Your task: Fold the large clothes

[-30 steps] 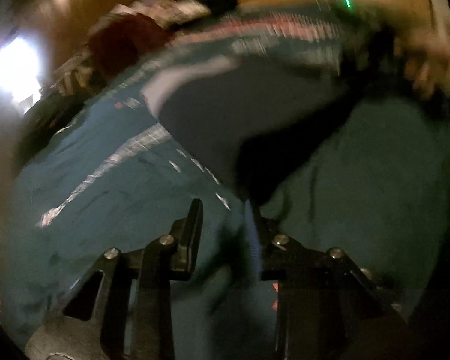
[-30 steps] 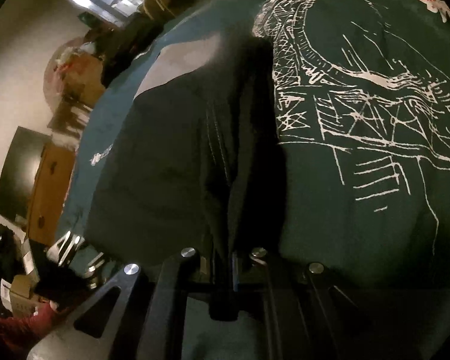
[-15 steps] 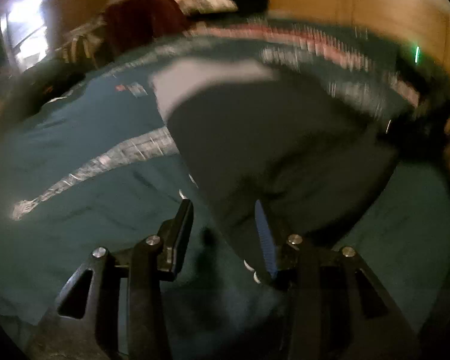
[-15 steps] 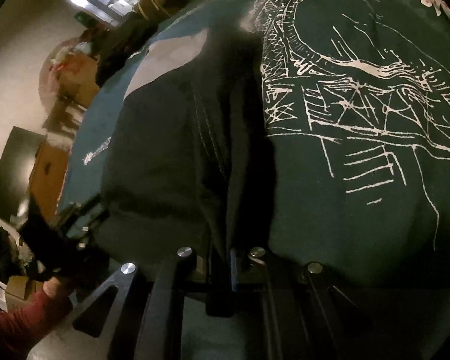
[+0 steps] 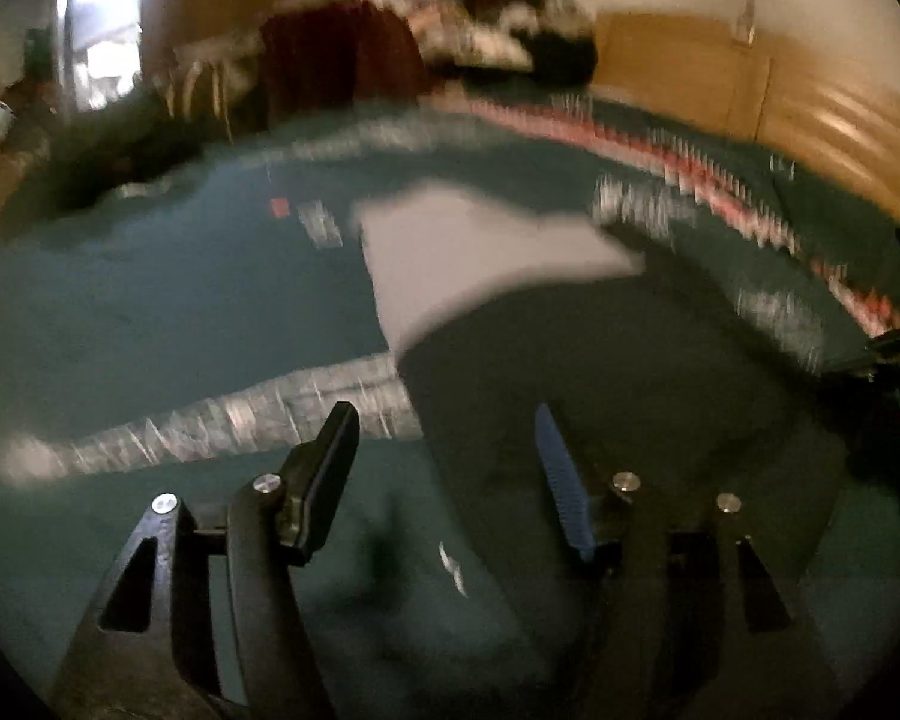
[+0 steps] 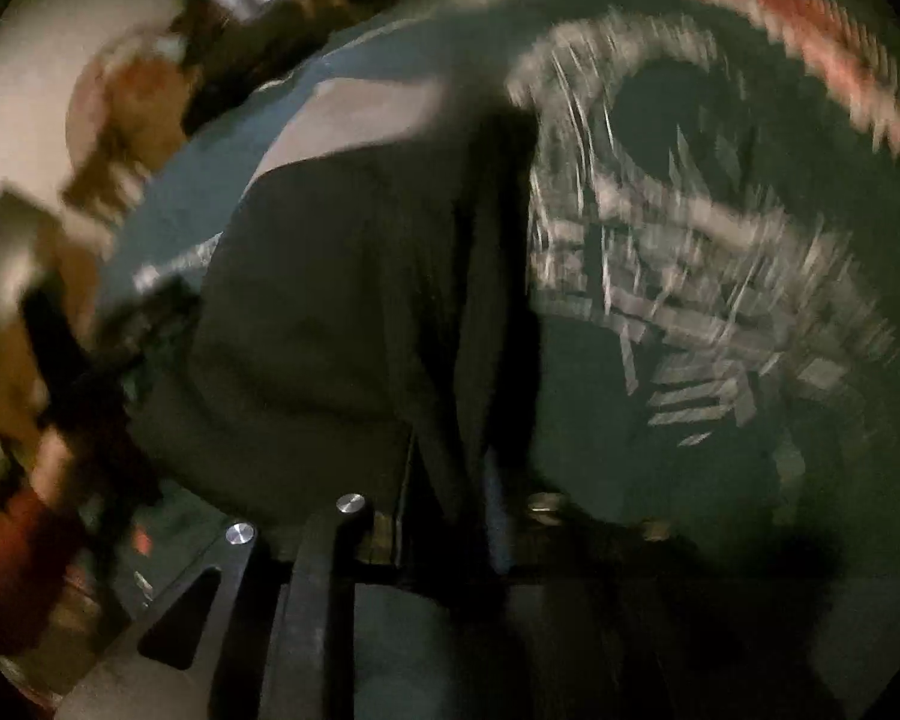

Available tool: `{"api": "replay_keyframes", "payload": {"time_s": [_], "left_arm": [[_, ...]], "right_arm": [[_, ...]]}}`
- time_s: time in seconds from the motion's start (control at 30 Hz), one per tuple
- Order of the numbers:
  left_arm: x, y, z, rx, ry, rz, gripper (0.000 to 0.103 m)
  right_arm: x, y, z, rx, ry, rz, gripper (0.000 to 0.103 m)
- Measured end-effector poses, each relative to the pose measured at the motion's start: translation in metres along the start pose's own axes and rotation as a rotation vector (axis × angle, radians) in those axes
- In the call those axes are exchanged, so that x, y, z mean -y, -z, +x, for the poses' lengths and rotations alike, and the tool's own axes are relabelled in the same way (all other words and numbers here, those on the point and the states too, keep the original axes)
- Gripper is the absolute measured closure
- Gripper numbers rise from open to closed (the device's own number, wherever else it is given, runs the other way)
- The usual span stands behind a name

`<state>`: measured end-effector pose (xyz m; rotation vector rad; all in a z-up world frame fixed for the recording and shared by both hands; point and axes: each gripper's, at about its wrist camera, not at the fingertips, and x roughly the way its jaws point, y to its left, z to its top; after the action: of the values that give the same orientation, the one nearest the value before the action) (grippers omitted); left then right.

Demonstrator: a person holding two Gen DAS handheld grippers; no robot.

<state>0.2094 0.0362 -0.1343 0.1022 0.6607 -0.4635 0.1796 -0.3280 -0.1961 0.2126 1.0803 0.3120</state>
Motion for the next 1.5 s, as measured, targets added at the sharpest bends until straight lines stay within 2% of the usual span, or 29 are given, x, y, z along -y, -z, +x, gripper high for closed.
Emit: {"api": "replay_keyframes", "payload": {"time_s": [0.07, 0.13, 0.2, 0.23, 0.27, 0.33, 0.37, 0.4, 0.47, 0.57, 0.63, 0.67, 0.7, 0.73, 0.77, 0.8, 0.87, 0.9, 0.97, 1.0, 1.03, 1.07, 1.1, 1.13, 1.17, 1.2, 1.33, 1.4, 1.5], "left_arm": [[-0.008, -0.019, 0.004, 0.055, -0.03, -0.006, 0.042], [-0.014, -0.038, 0.022, 0.067, -0.064, -0.004, 0.042], [-0.017, -0.053, 0.049, 0.045, -0.085, -0.011, 0.042], [-0.019, -0.058, 0.072, -0.009, -0.102, -0.018, 0.042], [-0.021, -0.057, 0.088, -0.057, -0.133, -0.015, 0.042], [-0.025, -0.045, 0.124, -0.178, -0.171, -0.001, 0.04], [-0.027, -0.039, 0.131, -0.192, -0.163, -0.012, 0.04], [-0.032, -0.037, 0.13, -0.175, -0.151, -0.033, 0.04], [-0.038, -0.039, 0.12, -0.182, -0.142, -0.059, 0.041], [-0.024, -0.037, 0.075, -0.106, -0.096, -0.002, 0.044], [-0.005, -0.024, 0.031, -0.041, -0.054, 0.097, 0.042], [0.003, -0.012, 0.014, -0.043, -0.012, 0.115, 0.041], [0.01, -0.003, 0.007, -0.066, 0.027, 0.113, 0.038], [0.02, 0.017, 0.005, -0.136, 0.065, 0.134, 0.034], [0.028, 0.034, 0.008, -0.185, 0.052, 0.17, 0.034], [0.032, 0.045, 0.009, -0.188, 0.037, 0.179, 0.034], [0.027, 0.049, -0.001, -0.167, 0.04, 0.109, 0.035], [0.027, 0.045, -0.013, -0.149, 0.017, 0.094, 0.036], [0.029, 0.042, -0.035, -0.097, -0.017, 0.079, 0.033], [0.028, 0.046, -0.04, -0.099, -0.031, 0.064, 0.026], [0.027, 0.056, -0.034, -0.142, -0.051, 0.064, 0.022], [0.026, 0.071, -0.023, -0.193, -0.068, 0.06, 0.022], [0.019, 0.079, -0.019, -0.198, -0.06, 0.018, 0.022], [0.014, 0.077, -0.019, -0.194, -0.048, -0.01, 0.022], [0.012, 0.072, -0.023, -0.194, -0.056, -0.018, 0.023], [0.014, 0.067, -0.03, -0.181, -0.077, -0.013, 0.027], [0.008, 0.061, -0.079, -0.104, -0.121, -0.038, 0.024], [-0.001, 0.072, -0.091, -0.116, -0.162, -0.061, 0.021], [-0.014, 0.1, -0.107, -0.164, -0.21, -0.131, 0.02]], "right_arm": [[-0.014, -0.011, -0.023, 0.062, 0.031, -0.066, 0.072], [-0.027, -0.031, -0.037, 0.139, 0.052, -0.105, 0.062], [-0.038, -0.064, -0.032, 0.194, 0.028, -0.151, 0.062], [-0.045, -0.084, -0.017, 0.203, 0.023, -0.177, 0.062], [-0.048, -0.098, -0.002, 0.198, 0.019, -0.185, 0.063], [-0.048, -0.129, 0.04, 0.137, 0.01, -0.178, 0.071], [-0.043, -0.141, 0.065, 0.096, 0.048, -0.168, 0.077], [-0.038, -0.148, 0.087, 0.056, 0.091, -0.156, 0.079], [-0.028, -0.152, 0.118, -0.006, 0.091, -0.134, 0.08], [-0.033, -0.154, 0.105, 0.008, 0.103, -0.154, 0.079], [-0.039, -0.15, 0.083, 0.05, 0.126, -0.177, 0.078], [-0.043, -0.144, 0.067, 0.091, 0.121, -0.189, 0.078], [-0.047, -0.134, 0.053, 0.124, 0.121, -0.198, 0.078], [-0.049, -0.119, 0.043, 0.145, 0.128, -0.201, 0.077], [-0.049, -0.106, 0.042, 0.135, 0.124, -0.196, 0.077], [-0.047, -0.091, 0.047, 0.096, 0.127, -0.19, 0.076], [-0.041, -0.062, 0.07, 0.009, 0.143, -0.187, 0.076], [-0.043, -0.055, 0.066, 0.055, 0.161, -0.204, 0.075], [-0.046, -0.057, 0.053, 0.068, 0.191, -0.169, 0.07], [-0.048, -0.055, 0.041, 0.101, 0.184, -0.148, 0.069], [-0.052, -0.05, 0.029, 0.15, 0.181, -0.145, 0.065], [-0.058, -0.038, 0.02, 0.191, 0.207, -0.155, 0.051], [-0.06, -0.029, 0.023, 0.192, 0.232, -0.156, 0.038], [-0.056, -0.015, 0.032, 0.15, 0.241, -0.148, 0.033], [-0.051, 0.001, 0.046, 0.091, 0.216, -0.118, 0.033], [-0.046, 0.009, 0.048, 0.112, 0.208, -0.09, 0.033], [-0.052, -0.002, 0.016, 0.104, 0.238, -0.01, 0.033], [-0.071, 0.001, -0.007, 0.152, 0.258, -0.043, 0.031], [-0.097, 0.023, -0.025, 0.16, 0.263, -0.072, 0.023]]}}
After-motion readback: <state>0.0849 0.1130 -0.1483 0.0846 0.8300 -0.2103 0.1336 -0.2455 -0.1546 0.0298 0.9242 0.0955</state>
